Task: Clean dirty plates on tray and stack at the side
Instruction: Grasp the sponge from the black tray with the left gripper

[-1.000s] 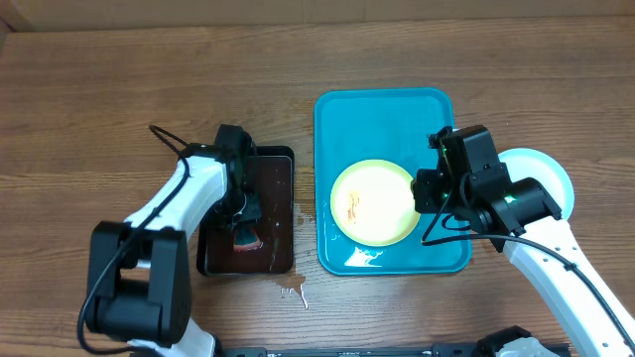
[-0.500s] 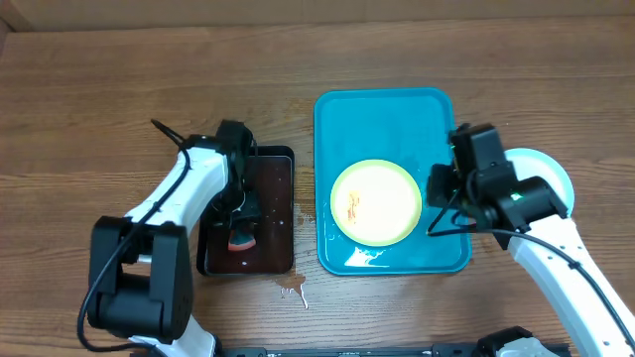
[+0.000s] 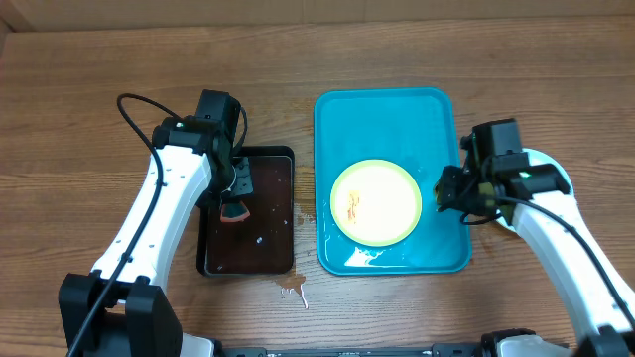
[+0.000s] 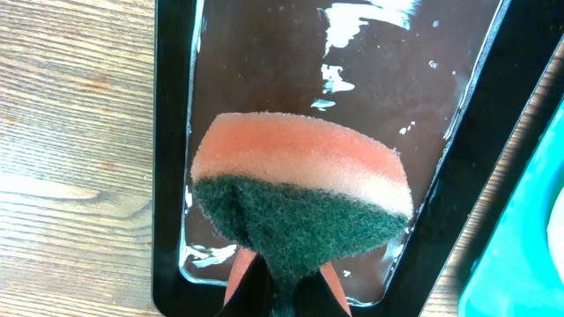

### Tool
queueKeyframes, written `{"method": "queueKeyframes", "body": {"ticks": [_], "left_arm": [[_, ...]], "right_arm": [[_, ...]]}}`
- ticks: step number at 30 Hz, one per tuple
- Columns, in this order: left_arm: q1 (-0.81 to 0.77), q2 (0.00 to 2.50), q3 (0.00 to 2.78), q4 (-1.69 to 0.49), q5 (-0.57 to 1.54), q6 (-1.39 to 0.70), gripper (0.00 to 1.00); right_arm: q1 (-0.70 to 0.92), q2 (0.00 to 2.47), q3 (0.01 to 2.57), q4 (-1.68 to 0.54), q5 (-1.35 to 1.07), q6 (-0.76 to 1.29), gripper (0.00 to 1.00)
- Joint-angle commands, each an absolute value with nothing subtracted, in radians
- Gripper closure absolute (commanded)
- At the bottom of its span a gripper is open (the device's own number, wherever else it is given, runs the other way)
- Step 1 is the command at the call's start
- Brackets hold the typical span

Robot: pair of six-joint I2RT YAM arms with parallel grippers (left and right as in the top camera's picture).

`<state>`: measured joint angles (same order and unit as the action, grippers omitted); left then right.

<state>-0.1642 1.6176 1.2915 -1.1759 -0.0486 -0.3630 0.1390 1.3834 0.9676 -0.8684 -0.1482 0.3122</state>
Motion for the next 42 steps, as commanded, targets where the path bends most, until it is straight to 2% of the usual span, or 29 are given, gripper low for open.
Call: {"method": "queueKeyframes", "body": {"ticks": [1, 9, 15, 20, 30, 42], "left_arm": [[-0.167, 1.607, 1.306, -1.179, -0.062, -0.343, 0.96], [-0.167, 1.607, 1.306, -1.185, -0.062, -0.343, 0.96], [-0.167, 1.607, 1.306, -1.194, -0.062, -0.342, 0.96], [-0.167, 1.607, 1.314, -1.209, -0.061, -0.335, 0.96], [-0.182, 1.606, 1.504, -1.321, -0.084, -0.317, 0.96], [-0.232, 1.654, 1.507, -1.293, -0.148, -0.345, 0.96]], "right_arm": [[0.140, 1.485, 0.936, -0.801, -0.196, 0.279, 0.59], [0.183, 1.635, 0.935, -0.691, -0.237, 0.200, 0.59], [0.245, 1.680, 0.935, -0.662, -0.092, 0.241, 0.62], [0.262, 1.713, 0.935, -0.647, -0.098, 0.239, 0.63], [0.275, 1.728, 0.935, -0.645, -0.139, 0.239, 0.63], [0.275, 1.728, 0.935, -0.640, -0.139, 0.239, 0.63]]}}
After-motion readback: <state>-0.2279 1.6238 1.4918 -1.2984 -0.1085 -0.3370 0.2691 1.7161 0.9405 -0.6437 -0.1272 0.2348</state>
